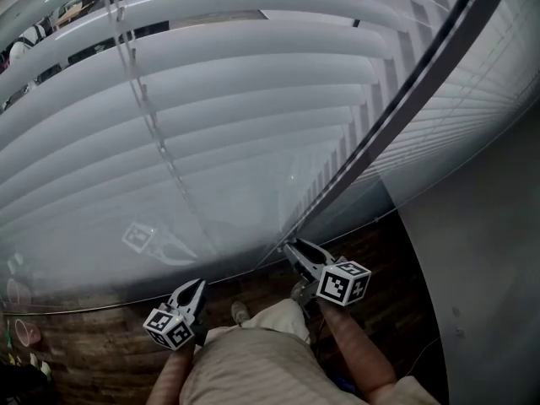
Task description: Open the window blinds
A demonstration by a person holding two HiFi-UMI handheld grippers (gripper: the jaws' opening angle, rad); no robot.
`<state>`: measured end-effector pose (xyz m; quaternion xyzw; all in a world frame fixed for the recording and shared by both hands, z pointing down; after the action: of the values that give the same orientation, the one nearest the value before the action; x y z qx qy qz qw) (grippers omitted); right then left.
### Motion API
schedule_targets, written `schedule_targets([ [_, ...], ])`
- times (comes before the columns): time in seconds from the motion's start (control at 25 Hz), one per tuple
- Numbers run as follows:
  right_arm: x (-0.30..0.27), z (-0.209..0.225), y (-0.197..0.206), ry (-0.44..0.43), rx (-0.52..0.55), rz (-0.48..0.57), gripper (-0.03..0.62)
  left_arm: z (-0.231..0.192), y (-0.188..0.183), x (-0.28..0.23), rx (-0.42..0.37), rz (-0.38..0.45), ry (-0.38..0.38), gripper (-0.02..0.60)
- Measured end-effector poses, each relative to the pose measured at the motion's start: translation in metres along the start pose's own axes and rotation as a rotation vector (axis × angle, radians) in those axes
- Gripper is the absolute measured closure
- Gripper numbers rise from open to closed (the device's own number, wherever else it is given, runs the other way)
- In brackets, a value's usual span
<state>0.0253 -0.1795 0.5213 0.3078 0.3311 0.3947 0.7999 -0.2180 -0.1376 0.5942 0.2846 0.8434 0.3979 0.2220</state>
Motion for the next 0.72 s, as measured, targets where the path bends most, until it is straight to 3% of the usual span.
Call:
schedule_targets([
  [0.12, -0.0006, 0.0017, -0.0003, -0.048, -0.126, 0.016, 0.467, 0.0006, -0.0003, 0.0007, 0.0, 0.002, -0.001, 0.571],
  [0.28, -0.0011, 0.0029, -0.0027, -0.168, -0.414, 0.056, 0.467, 0.0025, 0.0004, 0.0018, -0.001, 0.001, 0.0, 0.571],
  [0.52, -0.0007, 0.0059, -0.0005, -0.23, -0.557, 0.064, 0.467, 0.0054, 0.0009, 0.0008, 0.001, 0.004, 0.0, 0.571],
  [0.72, -0.0003, 0.0083, 0.0041, -0.304, -0.788, 0.077, 0.467, 0.0082, 0.0022, -0.0008, 0.002, 0.008, 0.0, 0.571],
])
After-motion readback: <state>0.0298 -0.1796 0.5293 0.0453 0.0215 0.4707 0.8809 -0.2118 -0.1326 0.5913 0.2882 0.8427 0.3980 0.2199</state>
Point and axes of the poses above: the fingertips, and each gripper's own axes: x backward along the fingers, z to its right, y out of its underside, the point moved 1 cm from there along x, backward along the fingers, and after that the axes turned 4 degrees about z, right-handed, at the moved point
